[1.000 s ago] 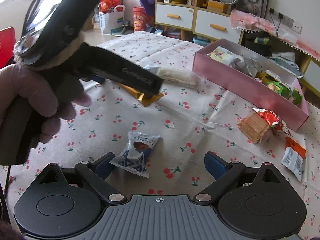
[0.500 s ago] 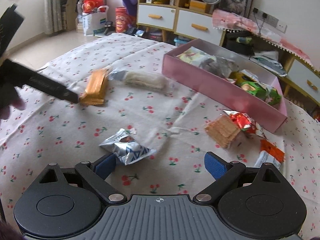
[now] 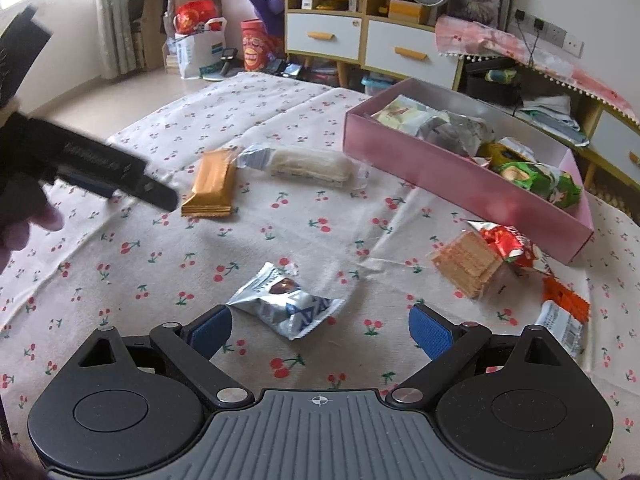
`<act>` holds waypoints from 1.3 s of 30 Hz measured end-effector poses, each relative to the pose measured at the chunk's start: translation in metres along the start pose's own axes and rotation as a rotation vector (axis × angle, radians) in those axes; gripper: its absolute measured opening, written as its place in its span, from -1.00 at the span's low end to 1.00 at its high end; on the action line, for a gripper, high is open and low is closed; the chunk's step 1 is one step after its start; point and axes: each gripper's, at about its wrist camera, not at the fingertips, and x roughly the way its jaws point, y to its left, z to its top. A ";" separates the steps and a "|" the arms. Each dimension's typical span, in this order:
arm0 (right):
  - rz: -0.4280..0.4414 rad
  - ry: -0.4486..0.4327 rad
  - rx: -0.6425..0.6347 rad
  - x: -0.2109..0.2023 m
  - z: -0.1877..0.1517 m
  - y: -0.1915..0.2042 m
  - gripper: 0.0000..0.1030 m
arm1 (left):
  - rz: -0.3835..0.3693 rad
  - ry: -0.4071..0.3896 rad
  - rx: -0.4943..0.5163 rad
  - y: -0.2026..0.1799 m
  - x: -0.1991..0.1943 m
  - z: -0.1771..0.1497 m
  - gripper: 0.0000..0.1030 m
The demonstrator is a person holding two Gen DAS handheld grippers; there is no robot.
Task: Organize snacks
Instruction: 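Grasp the gold wrapped bar with left tool while right tool grasps silver snack pack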
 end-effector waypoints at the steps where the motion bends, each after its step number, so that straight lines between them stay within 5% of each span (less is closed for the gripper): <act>1: 0.001 0.003 -0.006 0.001 0.000 0.001 0.88 | 0.001 -0.009 -0.008 -0.004 0.002 0.001 0.95; 12: -0.019 0.001 -0.076 0.013 0.008 0.008 0.88 | 0.116 -0.076 0.026 -0.041 0.018 0.006 0.66; 18: -0.053 -0.006 -0.090 0.016 0.012 0.005 0.80 | 0.118 -0.057 0.007 -0.027 0.012 0.007 0.22; 22: -0.041 0.001 -0.072 0.016 0.015 0.001 0.51 | 0.104 -0.042 -0.028 -0.012 0.007 0.009 -0.09; 25: -0.027 0.006 -0.066 0.016 0.017 0.002 0.29 | 0.092 -0.039 -0.050 -0.007 0.006 0.010 -0.10; 28: -0.018 0.009 -0.071 0.015 0.018 0.005 0.12 | 0.071 -0.042 0.001 -0.011 0.011 0.012 0.20; 32: -0.012 0.014 -0.072 0.014 0.017 0.007 0.07 | 0.112 -0.066 0.104 -0.021 0.018 0.011 0.20; 39: 0.001 0.021 -0.067 0.013 0.016 0.006 -0.02 | 0.131 -0.072 0.104 -0.021 0.018 0.014 -0.01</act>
